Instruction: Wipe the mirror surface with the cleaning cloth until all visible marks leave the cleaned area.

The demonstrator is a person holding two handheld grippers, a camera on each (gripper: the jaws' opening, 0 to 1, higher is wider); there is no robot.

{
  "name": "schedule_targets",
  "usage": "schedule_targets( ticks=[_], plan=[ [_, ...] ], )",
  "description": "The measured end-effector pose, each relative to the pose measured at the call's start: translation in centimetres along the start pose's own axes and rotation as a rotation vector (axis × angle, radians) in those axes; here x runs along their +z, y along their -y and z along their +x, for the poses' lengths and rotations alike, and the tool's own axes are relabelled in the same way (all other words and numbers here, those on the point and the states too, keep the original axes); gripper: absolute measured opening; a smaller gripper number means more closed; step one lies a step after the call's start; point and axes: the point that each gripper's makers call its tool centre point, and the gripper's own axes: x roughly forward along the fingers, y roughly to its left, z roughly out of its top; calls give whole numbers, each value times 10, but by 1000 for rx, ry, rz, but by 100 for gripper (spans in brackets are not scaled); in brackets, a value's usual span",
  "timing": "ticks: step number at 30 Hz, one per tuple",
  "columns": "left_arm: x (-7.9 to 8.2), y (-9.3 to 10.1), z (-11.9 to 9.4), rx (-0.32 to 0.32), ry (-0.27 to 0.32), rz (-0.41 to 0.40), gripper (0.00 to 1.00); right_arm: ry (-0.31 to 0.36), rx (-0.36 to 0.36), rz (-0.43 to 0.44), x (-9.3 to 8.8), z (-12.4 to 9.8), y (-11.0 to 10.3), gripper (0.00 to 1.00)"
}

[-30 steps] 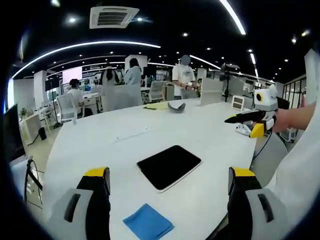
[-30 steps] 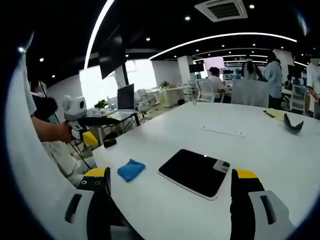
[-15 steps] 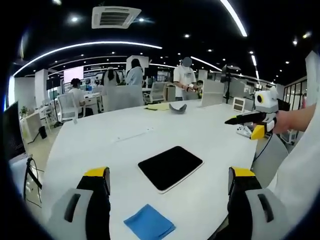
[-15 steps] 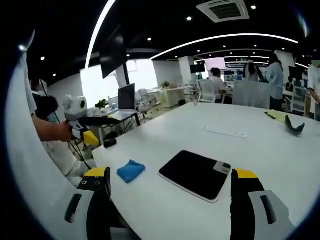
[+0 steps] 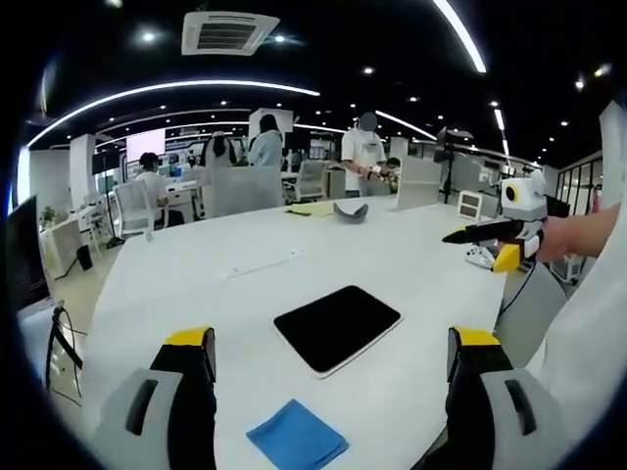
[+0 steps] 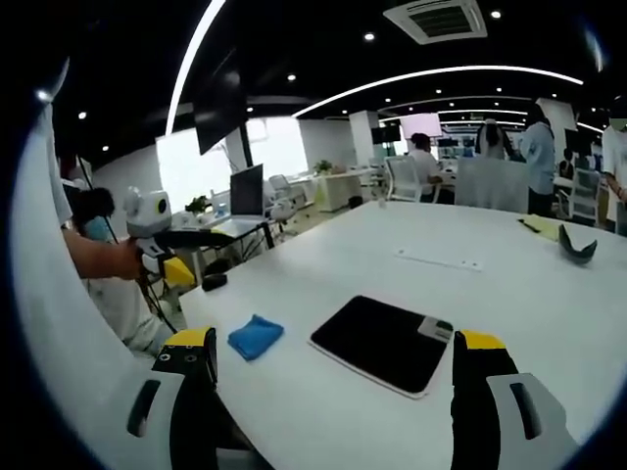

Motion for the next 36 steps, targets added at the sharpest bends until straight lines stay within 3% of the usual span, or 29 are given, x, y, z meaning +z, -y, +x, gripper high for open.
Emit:
schedule_targets(
  ticks=[15, 36],
  plan=[
    [-4, -5, -2, 19, 2, -7, 99, 3, -8, 4, 1, -4, 1, 100],
    [-42, -16, 8, 28, -61, 14, 98, -25, -27, 1, -4, -10, -3, 100]
  ],
)
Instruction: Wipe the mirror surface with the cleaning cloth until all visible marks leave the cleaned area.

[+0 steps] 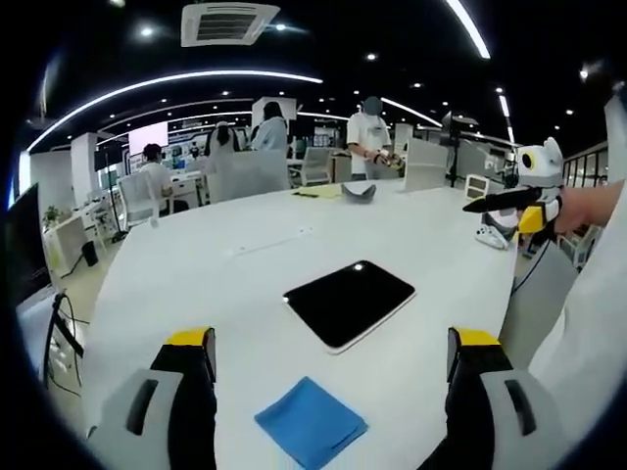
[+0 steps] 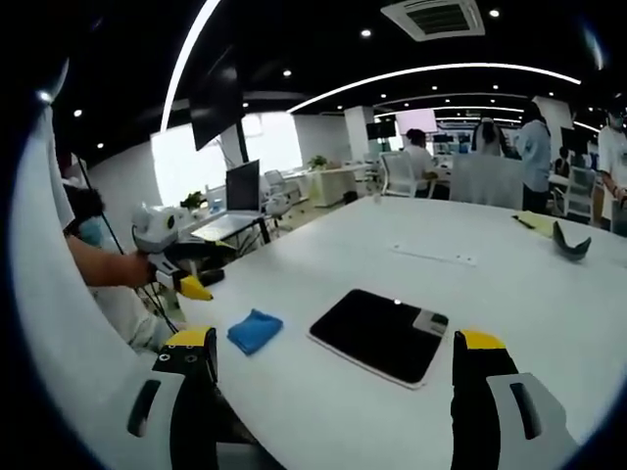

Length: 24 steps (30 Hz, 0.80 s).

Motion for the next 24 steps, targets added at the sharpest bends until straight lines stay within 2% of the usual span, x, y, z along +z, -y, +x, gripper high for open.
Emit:
schedule_targets(
  ticks=[8, 19, 24],
  plan=[
    [-5, -3, 3, 6, -7, 8, 94, 0, -5, -3, 2, -2, 2, 100],
    [-36, -2, 9, -9, -70, 9, 91, -11, -3, -2, 1, -1, 0, 100],
    [-38, -3, 9, -7, -73, 20, 85, -16, -4, -3, 0, -2, 0, 100]
  ],
)
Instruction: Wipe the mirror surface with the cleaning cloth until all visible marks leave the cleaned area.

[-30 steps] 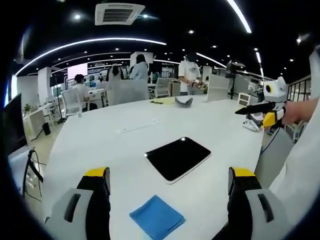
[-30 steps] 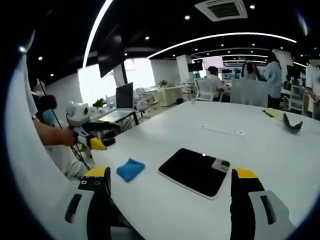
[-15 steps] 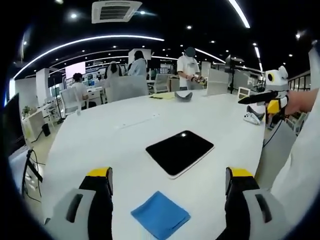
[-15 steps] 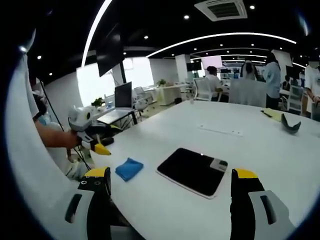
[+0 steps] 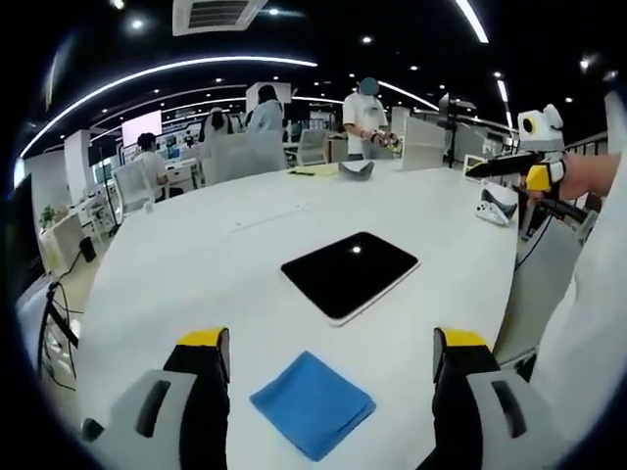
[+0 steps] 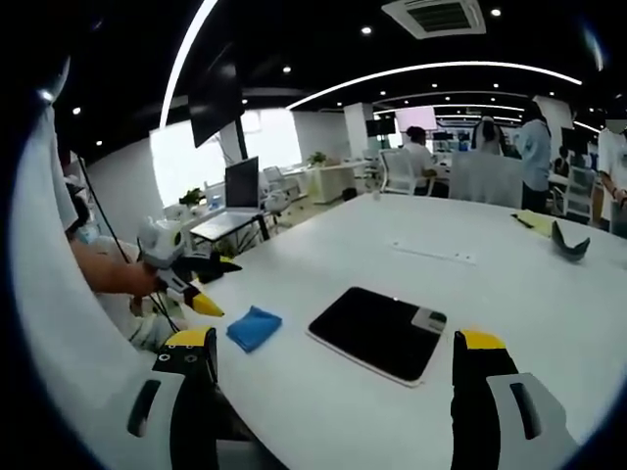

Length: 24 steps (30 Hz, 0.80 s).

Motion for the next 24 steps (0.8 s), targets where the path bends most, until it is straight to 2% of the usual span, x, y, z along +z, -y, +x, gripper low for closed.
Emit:
schedule_targets(
  ticks=[5, 12, 18, 24],
  plan=[
    [-8, -2, 4, 0, -11, -7, 83, -5, 0, -3, 0, -1, 0, 100],
    [-26, -4, 11, -12, -54, -29, 80, -12, -4, -6, -1, -4, 1, 100],
    [-30, -5, 14, -15, -63, -12, 74, -8, -17, 0, 0, -7, 4, 100],
    [-45, -1, 19, -39, -102, 21, 69, -18, -14, 2, -5, -5, 2, 100]
  ],
)
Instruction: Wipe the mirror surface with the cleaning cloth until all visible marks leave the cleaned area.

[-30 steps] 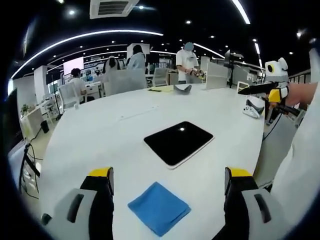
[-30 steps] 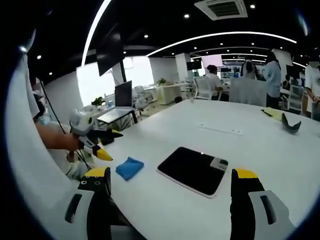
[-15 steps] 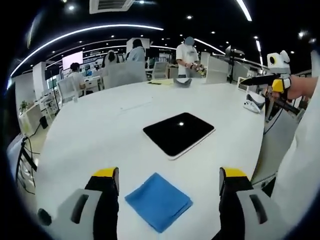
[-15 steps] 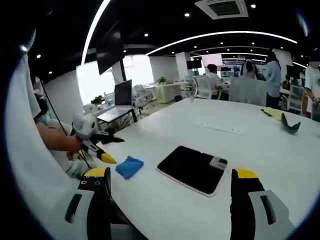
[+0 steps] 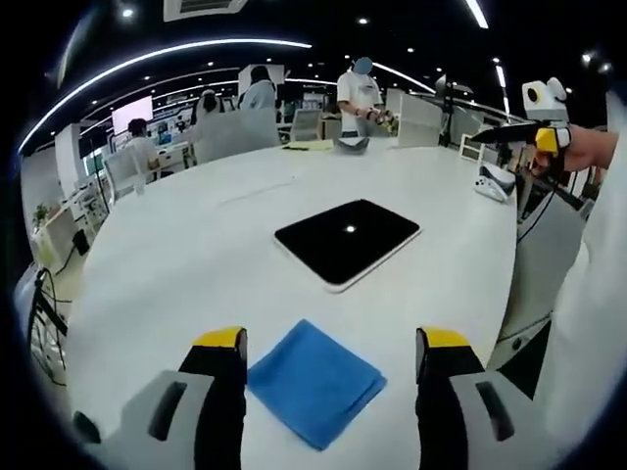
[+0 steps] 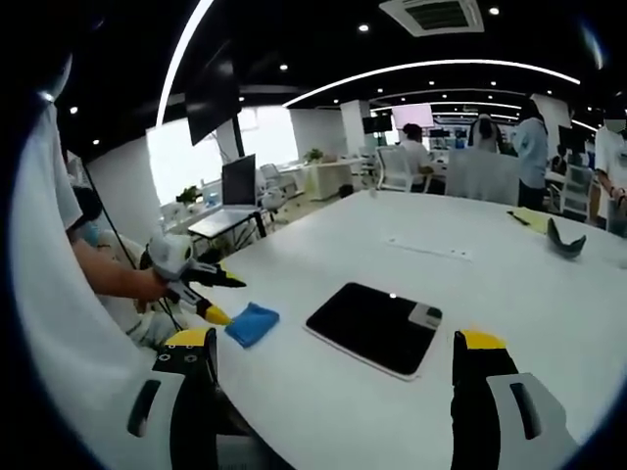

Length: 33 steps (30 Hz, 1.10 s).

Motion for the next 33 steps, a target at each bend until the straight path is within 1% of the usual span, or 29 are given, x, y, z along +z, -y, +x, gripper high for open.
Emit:
schedule_targets(
  ticks=[3, 10, 13, 15, 19, 22, 27, 33],
  plan=[
    [-5, -1, 3, 0, -7, -7, 66, -5, 2, -1, -1, 0, 0, 100],
    [-11, -3, 9, 8, -25, -12, 60, -5, -7, 3, 0, -1, 4, 100],
    [-20, -6, 13, 10, -49, -16, 57, -7, -9, 4, -1, -1, 5, 100],
    [-21, -7, 14, 11, -48, -27, 56, -10, -9, 6, -2, -1, 5, 100],
    [-29, -9, 17, 14, -65, -55, 55, -11, -15, 10, -2, -1, 6, 100],
    [-37, -10, 20, 14, -89, -44, 54, -13, -17, 9, -2, -1, 7, 100],
    [-41, -11, 24, 15, -106, -45, 52, -15, -20, 11, -2, 0, 7, 100],
    [-43, -12, 27, 16, -113, -37, 48, -15, -20, 9, -1, 1, 7, 100]
  ],
)
